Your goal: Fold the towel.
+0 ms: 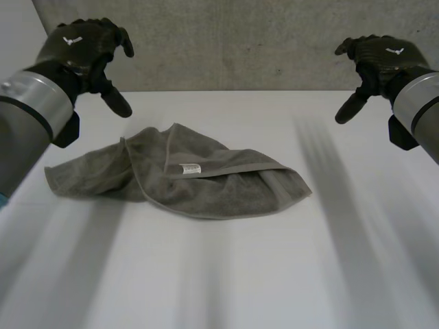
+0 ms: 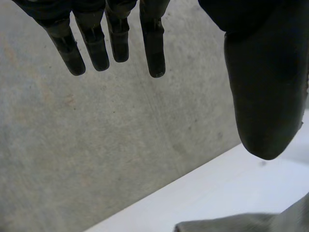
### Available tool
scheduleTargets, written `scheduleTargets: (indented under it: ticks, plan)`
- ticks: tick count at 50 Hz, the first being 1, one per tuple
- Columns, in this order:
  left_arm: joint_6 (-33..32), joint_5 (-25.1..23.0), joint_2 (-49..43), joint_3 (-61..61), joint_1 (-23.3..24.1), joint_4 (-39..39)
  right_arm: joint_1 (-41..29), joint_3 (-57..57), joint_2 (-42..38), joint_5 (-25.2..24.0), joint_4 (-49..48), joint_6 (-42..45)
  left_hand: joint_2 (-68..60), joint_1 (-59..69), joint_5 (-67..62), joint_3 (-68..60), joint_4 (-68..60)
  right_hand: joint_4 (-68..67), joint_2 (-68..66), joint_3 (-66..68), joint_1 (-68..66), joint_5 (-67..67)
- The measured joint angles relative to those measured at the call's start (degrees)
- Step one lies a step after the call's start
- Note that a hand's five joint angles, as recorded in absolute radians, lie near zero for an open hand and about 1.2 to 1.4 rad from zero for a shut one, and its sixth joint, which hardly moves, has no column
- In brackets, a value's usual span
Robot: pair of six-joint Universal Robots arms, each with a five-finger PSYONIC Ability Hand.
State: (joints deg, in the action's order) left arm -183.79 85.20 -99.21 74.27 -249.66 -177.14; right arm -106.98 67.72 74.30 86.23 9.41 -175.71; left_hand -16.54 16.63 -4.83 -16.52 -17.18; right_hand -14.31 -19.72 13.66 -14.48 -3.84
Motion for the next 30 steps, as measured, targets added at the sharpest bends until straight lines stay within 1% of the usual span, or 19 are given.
scheduleTargets:
  ticks: [2,5,8,14,30]
  plan:
    - [3.2,-0.3,0.4,-1.8,-0.1,3.2,0.0,-0.1,0.6,0.6,0.1,0.2,0.0,0.0,0.0,0.0,0.0,0.0,0.0,0.0,0.0,0.0]
    - [6.3,-0.5,0.3,-3.2,-0.2,6.7,0.0,-0.2,1.2,1.1,0.2,0.5,0.0,0.0,0.0,0.0,0.0,0.0,0.0,0.0,0.0,0.0]
    - [7.8,-0.7,-0.1,-3.8,-0.3,8.9,-0.1,-0.3,1.5,1.2,0.3,0.8,0.0,0.0,0.0,0.0,0.0,0.0,0.0,0.0,0.0,0.0]
    - [8.2,-0.7,-0.5,-3.5,-0.3,10.1,-0.4,-0.3,1.5,1.1,0.4,0.9,0.0,0.0,0.0,0.0,0.0,0.0,0.0,0.0,0.0,0.0]
    - [7.9,-0.7,-0.2,-2.9,-0.3,9.6,-0.6,-0.4,1.7,0.7,0.5,1.2,0.0,0.0,-0.7,0.0,0.0,0.0,0.0,0.0,0.0,0.0]
